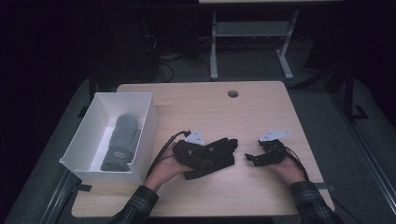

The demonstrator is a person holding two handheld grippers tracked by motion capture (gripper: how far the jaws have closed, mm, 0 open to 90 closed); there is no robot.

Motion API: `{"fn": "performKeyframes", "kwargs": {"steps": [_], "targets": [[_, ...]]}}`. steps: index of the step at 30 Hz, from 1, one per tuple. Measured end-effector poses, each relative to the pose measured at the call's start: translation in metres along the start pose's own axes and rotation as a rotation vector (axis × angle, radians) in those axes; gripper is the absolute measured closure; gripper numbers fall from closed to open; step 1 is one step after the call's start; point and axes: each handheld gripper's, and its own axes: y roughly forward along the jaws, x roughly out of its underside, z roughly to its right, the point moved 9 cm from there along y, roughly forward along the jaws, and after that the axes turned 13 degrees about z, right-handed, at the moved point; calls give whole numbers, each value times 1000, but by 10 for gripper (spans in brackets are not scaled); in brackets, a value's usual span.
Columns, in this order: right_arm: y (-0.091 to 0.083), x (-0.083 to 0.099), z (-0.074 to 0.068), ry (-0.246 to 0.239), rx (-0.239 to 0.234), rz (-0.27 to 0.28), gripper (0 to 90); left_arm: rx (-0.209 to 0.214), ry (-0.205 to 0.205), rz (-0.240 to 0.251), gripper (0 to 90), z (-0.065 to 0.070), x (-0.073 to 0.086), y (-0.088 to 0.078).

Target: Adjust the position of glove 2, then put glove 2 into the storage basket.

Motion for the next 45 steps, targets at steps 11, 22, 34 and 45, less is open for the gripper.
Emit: {"fn": "performKeyframes", "kwargs": {"steps": [11,22,34,45], "targets": [[0,0,0,1,0,0,147,4,49,-59,179,-5,5,28],[1,-1,0,0,2,4,148,29,27,-94,237,-9,20,37],[1,-1,0,0,4,5,148,44,-25,-62,692,-8,20,28],[1,-1,0,0,5,5,147,1,-103,-50,731,-9,16,21]]}}
